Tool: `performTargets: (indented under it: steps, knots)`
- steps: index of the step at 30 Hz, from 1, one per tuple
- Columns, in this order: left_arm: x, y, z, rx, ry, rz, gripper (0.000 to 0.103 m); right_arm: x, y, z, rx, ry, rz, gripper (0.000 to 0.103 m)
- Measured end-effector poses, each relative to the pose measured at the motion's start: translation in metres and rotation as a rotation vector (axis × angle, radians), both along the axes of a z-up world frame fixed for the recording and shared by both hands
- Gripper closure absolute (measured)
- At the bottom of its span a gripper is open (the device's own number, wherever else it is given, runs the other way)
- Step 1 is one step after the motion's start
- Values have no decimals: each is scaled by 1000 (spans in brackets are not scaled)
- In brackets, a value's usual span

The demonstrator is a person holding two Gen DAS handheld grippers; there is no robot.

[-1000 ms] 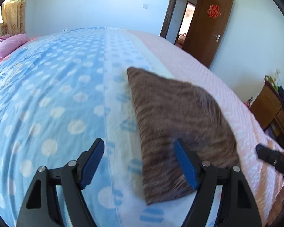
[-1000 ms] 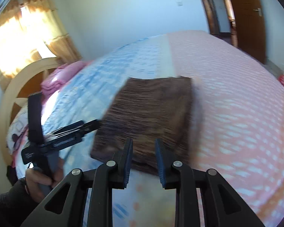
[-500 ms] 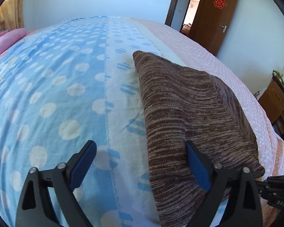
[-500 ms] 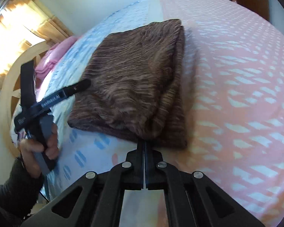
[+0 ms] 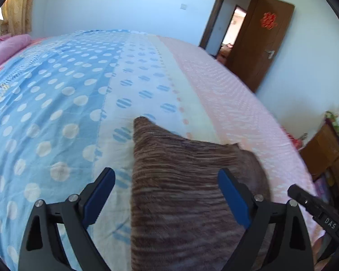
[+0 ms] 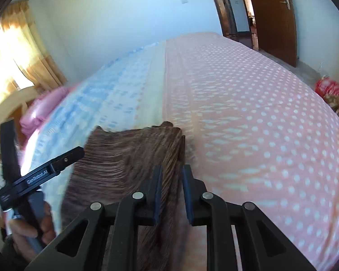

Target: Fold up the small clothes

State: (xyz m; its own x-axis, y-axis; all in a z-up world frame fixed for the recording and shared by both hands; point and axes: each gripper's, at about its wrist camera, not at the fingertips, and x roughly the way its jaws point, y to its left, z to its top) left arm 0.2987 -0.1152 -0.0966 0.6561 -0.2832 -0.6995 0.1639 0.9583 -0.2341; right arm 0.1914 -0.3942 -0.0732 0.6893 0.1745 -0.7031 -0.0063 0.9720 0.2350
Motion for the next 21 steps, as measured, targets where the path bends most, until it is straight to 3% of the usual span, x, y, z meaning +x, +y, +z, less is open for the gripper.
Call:
performTargets:
  steps: [1,4,6,9,12,15,17,21]
  knots:
    - [4,1,-11,31,17,33,14,14,2,-10,-34,34,-9,86]
    - [12,22,-45,-46,96,68,15,42,12,-32,3,82,30,94]
    - [6,34,-45,-109,57,83,16,49,21,-32,-39,28,49,94]
    - [5,35,-46,-95,44,94,16,62,28,-33,-83,-12,92,94]
    - [4,37,-48,-107,38,96,16,72,11,-42,2,0,90,94]
    - [4,36,-48,-97,37,90,15,59,-10,-44,126,3,35,94]
    - [5,34,-47,-93,36,85,14,33,-15,-32,104,-18,2,94]
    - [6,35,-49,-125,40,66,8,-31,1,-8,115,-52,123,94]
